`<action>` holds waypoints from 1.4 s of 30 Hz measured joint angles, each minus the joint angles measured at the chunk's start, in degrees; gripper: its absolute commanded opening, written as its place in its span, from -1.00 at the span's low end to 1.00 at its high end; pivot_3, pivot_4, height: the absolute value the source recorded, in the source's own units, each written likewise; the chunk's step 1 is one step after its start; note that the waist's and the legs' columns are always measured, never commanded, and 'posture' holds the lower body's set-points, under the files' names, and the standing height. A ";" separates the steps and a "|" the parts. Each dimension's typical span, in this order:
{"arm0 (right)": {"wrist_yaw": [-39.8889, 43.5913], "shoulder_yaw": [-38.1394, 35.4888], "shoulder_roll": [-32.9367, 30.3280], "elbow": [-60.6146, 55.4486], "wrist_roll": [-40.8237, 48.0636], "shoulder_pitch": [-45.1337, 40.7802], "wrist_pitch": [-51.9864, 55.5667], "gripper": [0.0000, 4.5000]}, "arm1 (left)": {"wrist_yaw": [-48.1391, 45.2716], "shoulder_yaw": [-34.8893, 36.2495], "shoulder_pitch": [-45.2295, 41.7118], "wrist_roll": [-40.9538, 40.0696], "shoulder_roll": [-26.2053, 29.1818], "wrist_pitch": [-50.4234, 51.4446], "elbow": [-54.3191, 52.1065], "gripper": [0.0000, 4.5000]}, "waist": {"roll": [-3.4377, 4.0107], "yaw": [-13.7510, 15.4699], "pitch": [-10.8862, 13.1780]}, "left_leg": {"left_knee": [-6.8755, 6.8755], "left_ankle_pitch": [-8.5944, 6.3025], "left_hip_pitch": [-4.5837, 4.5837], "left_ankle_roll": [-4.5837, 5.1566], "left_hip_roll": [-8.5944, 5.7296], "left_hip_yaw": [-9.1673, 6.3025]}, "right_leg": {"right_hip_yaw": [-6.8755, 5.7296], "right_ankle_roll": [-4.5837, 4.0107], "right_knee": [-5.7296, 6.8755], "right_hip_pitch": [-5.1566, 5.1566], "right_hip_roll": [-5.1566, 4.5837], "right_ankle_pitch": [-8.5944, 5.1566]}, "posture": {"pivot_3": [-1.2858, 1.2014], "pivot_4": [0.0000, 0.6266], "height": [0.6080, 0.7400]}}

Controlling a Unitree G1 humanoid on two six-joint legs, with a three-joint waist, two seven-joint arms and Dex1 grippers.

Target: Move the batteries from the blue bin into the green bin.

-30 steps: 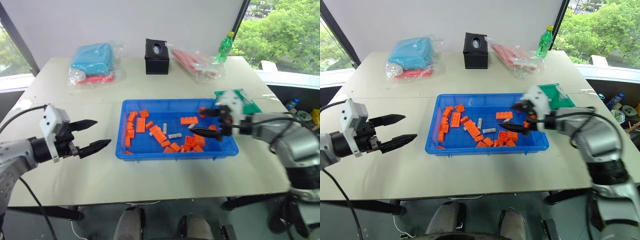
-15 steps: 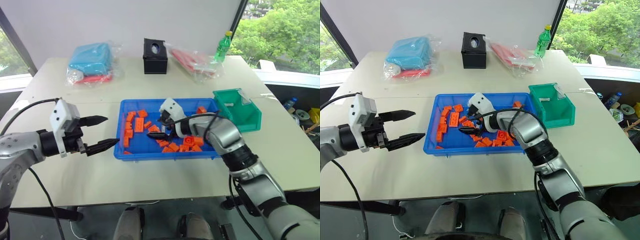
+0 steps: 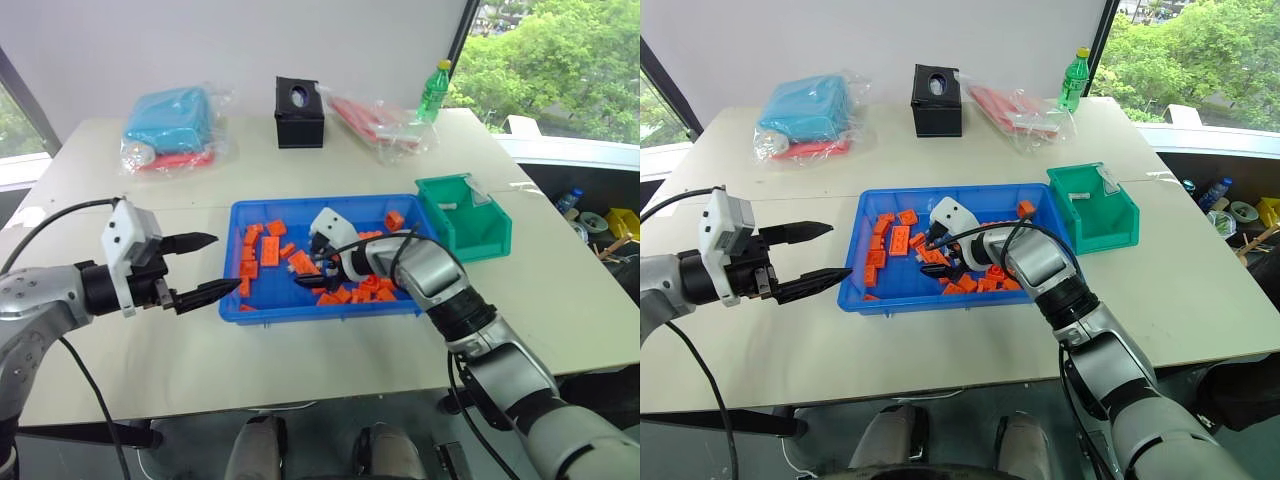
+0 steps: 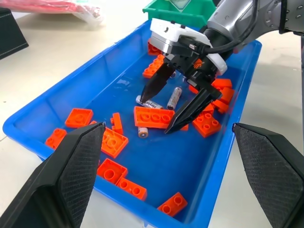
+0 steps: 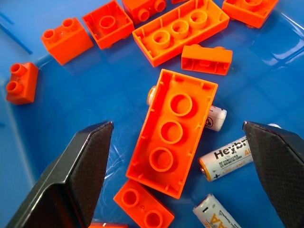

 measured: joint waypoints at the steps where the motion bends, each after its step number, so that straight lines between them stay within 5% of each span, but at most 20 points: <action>1: 0.14 0.07 0.15 0.10 -0.21 0.05 -0.13 0.76 | 0.20 0.00 -0.14 0.00 0.00 0.00 0.00 1.00 | 0.00 0.06 0.00 | 0.00 0.00 0.00 0.00 0.00 0.01 | 0.00 0.00 0.00 0.00 0.00 0.00 | 0.03 -0.52 -0.66; 6: 0.39 0.02 1.20 1.07 -0.86 0.42 -0.58 -0.25 | 0.51 0.00 -0.98 -0.06 0.01 0.00 0.15 1.00 | -0.01 0.14 0.00 | 0.00 0.00 0.00 -0.01 0.01 0.04 | 0.02 0.00 0.01 -0.03 0.00 0.00 | 0.03 -0.52 -0.66; 17: 0.76 -1.52 1.95 1.24 -0.84 -0.83 0.24 -0.25 | -0.15 -0.18 -2.87 0.28 0.02 -0.33 2.26 1.00 | -0.04 0.09 -0.02 | 0.00 0.00 -0.02 0.00 0.05 0.16 | 0.06 -0.01 0.05 -0.15 0.00 0.01 | 0.03 -0.52 -0.66; 25: 0.21 -3.21 11.79 14.48 -1.96 -12.95 -9.18 -0.25 | -0.23 -2.20 -4.95 1.27 0.00 -0.46 2.82 1.00 | -0.15 -0.64 -0.08 | -0.04 0.00 -0.06 -0.01 0.15 0.36 | 0.07 -0.04 0.22 -0.47 0.00 0.04 | 0.03 -0.52 -0.66; 29: -0.96 -3.24 16.85 24.84 -3.26 -15.16 -15.00 0.34 | 0.03 -2.27 -5.24 1.28 -0.09 -0.45 2.90 1.00 | -0.22 -0.86 -0.08 | -0.01 -0.01 -0.09 -0.02 0.15 0.39 | 0.07 -0.06 0.29 -0.51 0.00 0.04 | 0.03 -0.52 -0.66; 32: -1.32 -3.30 17.64 29.46 -4.66 -15.80 -19.03 0.99 | 0.51 -2.26 -5.26 1.24 -0.10 -0.39 2.79 1.00 | -0.23 -0.89 -0.08 | 0.02 -0.01 -0.11 -0.03 0.13 0.44 | 0.07 -0.06 0.33 -0.57 0.00 0.04 | 0.03 -0.52 -0.66; 42: 15.63 -3.06 5.83 21.43 -4.90 -11.68 -22.48 0.99 | -0.01 -1.93 -4.13 -0.04 0.13 0.05 1.40 1.00 | -0.32 -1.16 -0.12 | 0.01 -0.02 -0.05 -0.03 0.14 0.48 | 0.07 -0.07 0.33 -0.57 0.00 0.05 | 0.03 -0.52 -0.66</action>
